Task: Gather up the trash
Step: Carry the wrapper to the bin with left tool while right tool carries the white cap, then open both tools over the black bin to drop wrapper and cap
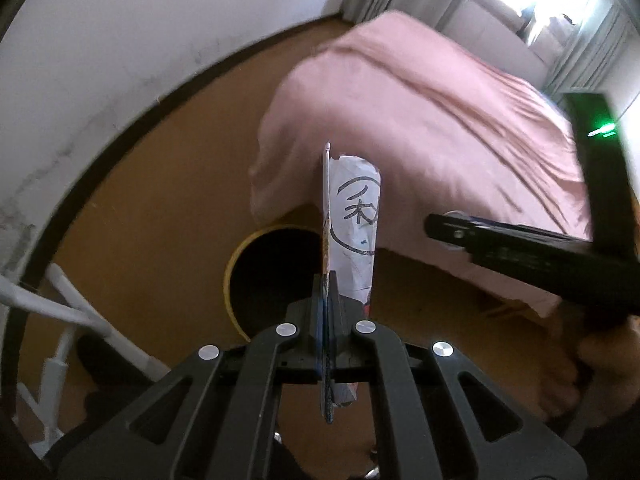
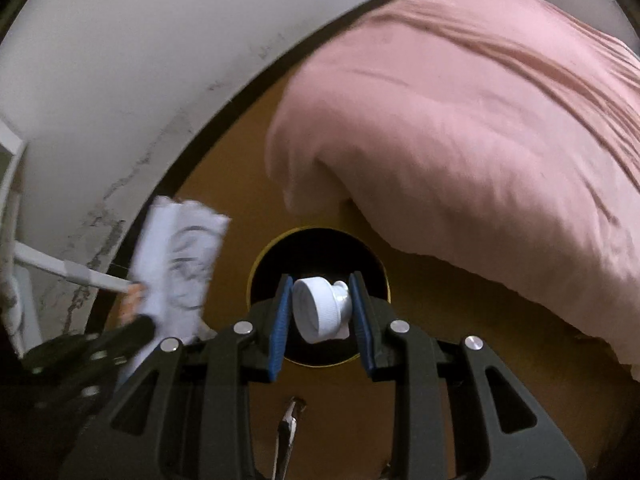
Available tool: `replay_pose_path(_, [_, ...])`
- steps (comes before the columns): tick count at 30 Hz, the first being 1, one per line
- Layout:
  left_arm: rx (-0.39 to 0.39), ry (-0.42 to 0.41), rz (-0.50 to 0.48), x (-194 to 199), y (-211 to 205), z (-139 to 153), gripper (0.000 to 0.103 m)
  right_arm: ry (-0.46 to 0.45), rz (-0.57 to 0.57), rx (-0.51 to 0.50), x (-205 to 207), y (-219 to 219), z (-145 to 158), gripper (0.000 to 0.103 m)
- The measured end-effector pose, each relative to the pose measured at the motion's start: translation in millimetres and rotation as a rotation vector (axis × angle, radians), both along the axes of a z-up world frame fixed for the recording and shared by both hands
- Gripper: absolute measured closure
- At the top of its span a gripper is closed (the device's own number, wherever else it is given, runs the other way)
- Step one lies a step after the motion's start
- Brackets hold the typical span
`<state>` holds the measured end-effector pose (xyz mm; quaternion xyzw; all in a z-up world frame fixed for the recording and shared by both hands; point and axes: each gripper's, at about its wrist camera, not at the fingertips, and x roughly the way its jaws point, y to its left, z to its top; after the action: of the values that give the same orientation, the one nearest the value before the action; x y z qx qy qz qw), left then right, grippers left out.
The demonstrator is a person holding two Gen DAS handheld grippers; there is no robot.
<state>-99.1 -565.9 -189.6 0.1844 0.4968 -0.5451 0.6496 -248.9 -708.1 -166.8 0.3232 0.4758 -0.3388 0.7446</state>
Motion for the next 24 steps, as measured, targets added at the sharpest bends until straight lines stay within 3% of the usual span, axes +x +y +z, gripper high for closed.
replay_pose_path(5, [0.057,0.061,0.010,1.5,-22.5,-54.5,0.103,0.022,-0.007,0.048,5.3,-11.5,-35.0,0.074])
replay_pose_path(13, [0.100,0.077,-0.016,-3.7,-26.2,-80.0,0.101,0.027,-0.020,0.091,7.3,-21.7,-58.9,0.074])
replay_pose_path(15, [0.104,0.094,-0.017,-0.6,-28.3,-80.4,0.094,0.025,-0.020,0.095,8.7,-23.7,-60.9,0.074])
replay_pose_path(16, [0.097,0.088,-0.014,0.2,-27.2,-78.1,0.079,0.024,-0.019,0.098,9.8,-24.1,-62.1,0.074])
replay_pose_path(17, [0.089,0.084,-0.013,1.2,-26.0,-76.9,0.056,0.023,-0.017,0.101,9.1,-24.6,-61.4,0.074])
replay_pose_path(18, [0.075,0.074,-0.009,2.2,-24.9,-74.6,0.047,0.023,-0.017,0.103,10.1,-25.2,-62.3,0.074])
replay_pose_path(19, [0.059,0.054,-0.002,2.9,-22.2,-70.2,0.043,0.023,-0.016,0.104,10.8,-25.4,-62.9,0.074])
replay_pose_path(24, [0.043,0.050,-0.019,2.4,-18.4,-57.5,0.040,0.011,-0.011,0.113,12.9,-25.9,-62.0,0.074])
